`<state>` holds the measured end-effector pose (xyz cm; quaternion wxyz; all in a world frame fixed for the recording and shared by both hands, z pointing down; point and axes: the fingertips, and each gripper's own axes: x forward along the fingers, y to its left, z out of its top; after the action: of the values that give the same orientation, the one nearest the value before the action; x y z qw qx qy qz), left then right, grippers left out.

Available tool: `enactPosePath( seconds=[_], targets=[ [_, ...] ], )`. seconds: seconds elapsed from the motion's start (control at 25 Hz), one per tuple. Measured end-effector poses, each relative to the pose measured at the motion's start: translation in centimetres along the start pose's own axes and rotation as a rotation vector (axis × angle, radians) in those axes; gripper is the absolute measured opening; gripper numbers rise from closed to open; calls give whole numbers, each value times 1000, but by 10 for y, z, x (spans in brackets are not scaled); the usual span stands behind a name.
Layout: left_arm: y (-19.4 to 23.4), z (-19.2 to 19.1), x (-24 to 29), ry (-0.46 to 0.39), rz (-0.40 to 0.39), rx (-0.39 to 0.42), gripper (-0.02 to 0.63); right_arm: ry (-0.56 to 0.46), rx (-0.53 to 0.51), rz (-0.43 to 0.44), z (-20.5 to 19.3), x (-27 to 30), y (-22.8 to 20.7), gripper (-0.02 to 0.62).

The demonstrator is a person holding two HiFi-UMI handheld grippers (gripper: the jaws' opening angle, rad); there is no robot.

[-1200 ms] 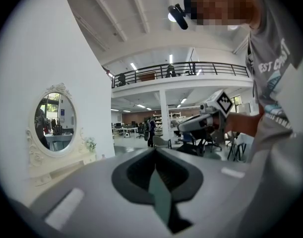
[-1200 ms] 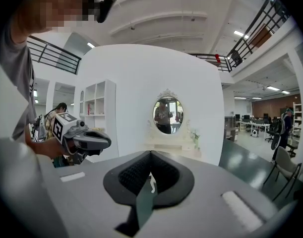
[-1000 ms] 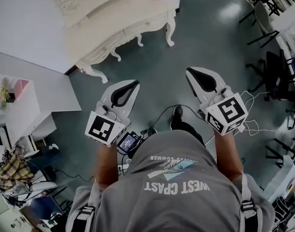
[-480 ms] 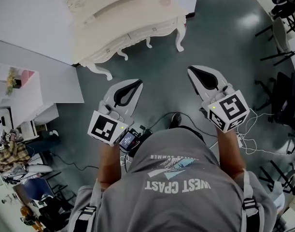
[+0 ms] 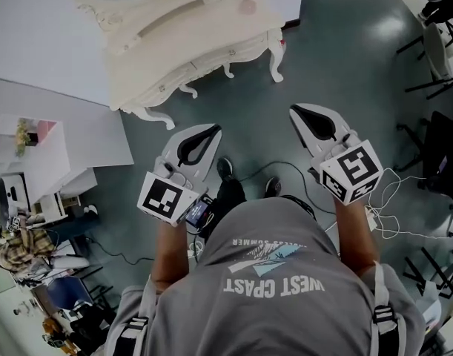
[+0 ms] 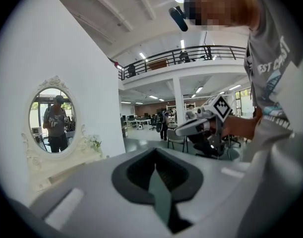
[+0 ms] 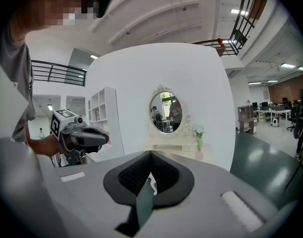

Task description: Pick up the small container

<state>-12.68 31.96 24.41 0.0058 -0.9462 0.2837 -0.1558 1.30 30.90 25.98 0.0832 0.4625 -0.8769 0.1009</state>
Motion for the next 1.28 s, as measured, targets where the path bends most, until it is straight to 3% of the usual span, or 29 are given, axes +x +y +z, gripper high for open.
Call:
enactPosePath(
  seconds=[0.36, 0.76, 1.12, 1.28],
  targets=[
    [36, 8, 67, -25, -169, 29, 3, 15, 44, -171, 1, 13, -52, 2],
    [117, 27, 130, -83, -352, 68, 3, 19, 65, -351, 35, 67, -91, 2],
    [183, 39, 160, -131, -433, 83, 3, 46, 62, -464, 56, 113, -110, 2],
    [208, 38, 172, -152, -450, 91, 3, 59, 47, -463, 67, 138, -116, 2]
  ],
)
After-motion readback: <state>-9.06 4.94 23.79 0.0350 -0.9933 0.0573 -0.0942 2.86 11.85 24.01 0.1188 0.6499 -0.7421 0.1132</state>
